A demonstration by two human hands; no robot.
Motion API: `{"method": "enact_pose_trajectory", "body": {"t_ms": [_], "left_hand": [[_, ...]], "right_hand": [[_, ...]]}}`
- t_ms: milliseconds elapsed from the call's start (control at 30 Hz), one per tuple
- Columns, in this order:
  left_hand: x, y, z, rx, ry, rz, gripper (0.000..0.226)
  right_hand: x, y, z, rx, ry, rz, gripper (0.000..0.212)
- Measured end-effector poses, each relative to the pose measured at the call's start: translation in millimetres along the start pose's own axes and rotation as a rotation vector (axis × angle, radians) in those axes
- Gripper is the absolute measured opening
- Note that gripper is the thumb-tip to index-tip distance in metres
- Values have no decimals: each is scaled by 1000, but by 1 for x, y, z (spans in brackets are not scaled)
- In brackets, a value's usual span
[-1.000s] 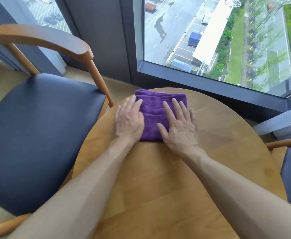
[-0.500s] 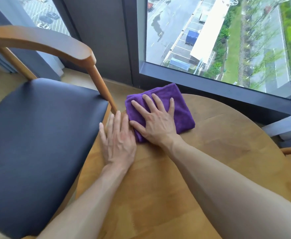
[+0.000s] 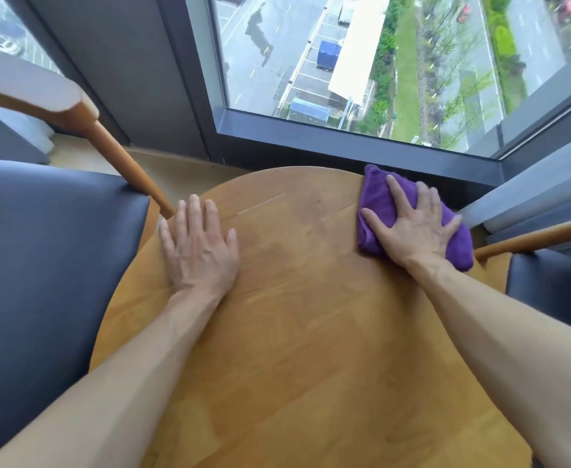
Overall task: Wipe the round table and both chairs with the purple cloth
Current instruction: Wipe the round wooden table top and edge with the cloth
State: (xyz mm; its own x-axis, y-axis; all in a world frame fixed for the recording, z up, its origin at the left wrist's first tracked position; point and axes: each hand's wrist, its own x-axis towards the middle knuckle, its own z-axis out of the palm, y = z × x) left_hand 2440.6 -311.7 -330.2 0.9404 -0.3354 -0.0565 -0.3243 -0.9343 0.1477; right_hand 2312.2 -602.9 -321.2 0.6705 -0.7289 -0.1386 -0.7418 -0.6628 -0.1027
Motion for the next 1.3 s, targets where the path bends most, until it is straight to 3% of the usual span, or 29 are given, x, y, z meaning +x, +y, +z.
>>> {"method": "enact_pose_trajectory", "body": {"t_ms": [133, 267, 533, 633, 800, 1100, 1300], "left_hand": [[2, 2, -1, -21, -3, -20, 62], [3, -3, -3, -27, -35, 1, 63], [12, -7, -23, -233, -96, -29, 53], [14, 0, -31, -155, -127, -56, 57], [2, 40, -27, -144, -138, 8, 59], [-24, 60, -9, -39, -229, 116, 61], [-19, 65, -19, -13, -295, 89, 61]], "right_hand": [[-21, 20, 3, 5, 10, 32, 79], [-37, -13, 11, -2, 44, -22, 75], [-112, -141, 35, -21, 38, -434, 73], [-136, -150, 42, -33, 51, -470, 72], [-121, -93, 29, -63, 36, -372, 75], [-142, 104, 6, -21, 7, 115, 76], [-192, 61, 20, -12, 54, 123, 73]]}}
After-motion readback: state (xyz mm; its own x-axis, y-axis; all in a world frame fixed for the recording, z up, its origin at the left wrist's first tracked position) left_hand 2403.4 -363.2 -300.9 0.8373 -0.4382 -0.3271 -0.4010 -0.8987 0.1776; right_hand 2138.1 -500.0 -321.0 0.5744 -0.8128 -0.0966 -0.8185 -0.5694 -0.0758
